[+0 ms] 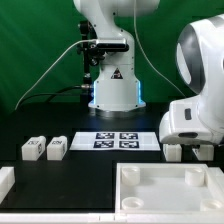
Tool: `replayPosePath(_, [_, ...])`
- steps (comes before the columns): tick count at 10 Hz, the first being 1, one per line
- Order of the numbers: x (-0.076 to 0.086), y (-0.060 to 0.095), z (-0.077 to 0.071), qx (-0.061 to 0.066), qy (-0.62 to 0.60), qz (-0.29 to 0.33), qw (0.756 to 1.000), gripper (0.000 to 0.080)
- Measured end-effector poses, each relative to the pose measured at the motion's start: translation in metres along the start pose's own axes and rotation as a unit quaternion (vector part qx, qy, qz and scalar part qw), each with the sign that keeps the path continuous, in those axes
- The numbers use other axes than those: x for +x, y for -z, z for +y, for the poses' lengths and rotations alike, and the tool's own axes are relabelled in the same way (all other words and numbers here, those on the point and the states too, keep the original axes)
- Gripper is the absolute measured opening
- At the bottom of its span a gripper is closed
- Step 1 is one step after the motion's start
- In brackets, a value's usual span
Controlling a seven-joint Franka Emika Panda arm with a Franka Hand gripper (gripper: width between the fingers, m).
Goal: Assemble one leg
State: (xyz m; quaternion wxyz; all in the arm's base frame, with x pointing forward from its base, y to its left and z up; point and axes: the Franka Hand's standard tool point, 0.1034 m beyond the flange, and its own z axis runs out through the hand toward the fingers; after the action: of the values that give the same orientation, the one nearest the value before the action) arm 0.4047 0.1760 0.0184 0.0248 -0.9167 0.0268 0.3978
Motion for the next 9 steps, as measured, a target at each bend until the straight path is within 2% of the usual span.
replayPosePath(1, [0.002,0.006,0.003,-0.003,0.014,0.007,1.0,0.0288])
replayPosePath(3, [-0.004,0.051,0.018,-0.002,0.049,0.03,0.998,0.0288])
replayPosePath(4, [-0.004,0.085,0.023,0.005,0.063,0.044,0.997,0.0288])
replayPosePath(5, [-0.001,0.116,0.026,0.012,0.07,0.089,0.994,0.0288])
replayPosePath(7, [-0.014,0.18,0.036,0.02,0.07,0.196,0.978,0.0289])
replayPosePath(8, [-0.031,0.199,0.035,0.012,0.05,0.243,0.969,0.0289])
replayPosePath(9, [-0.046,0.206,0.026,0.0,0.044,0.289,0.956,0.0289])
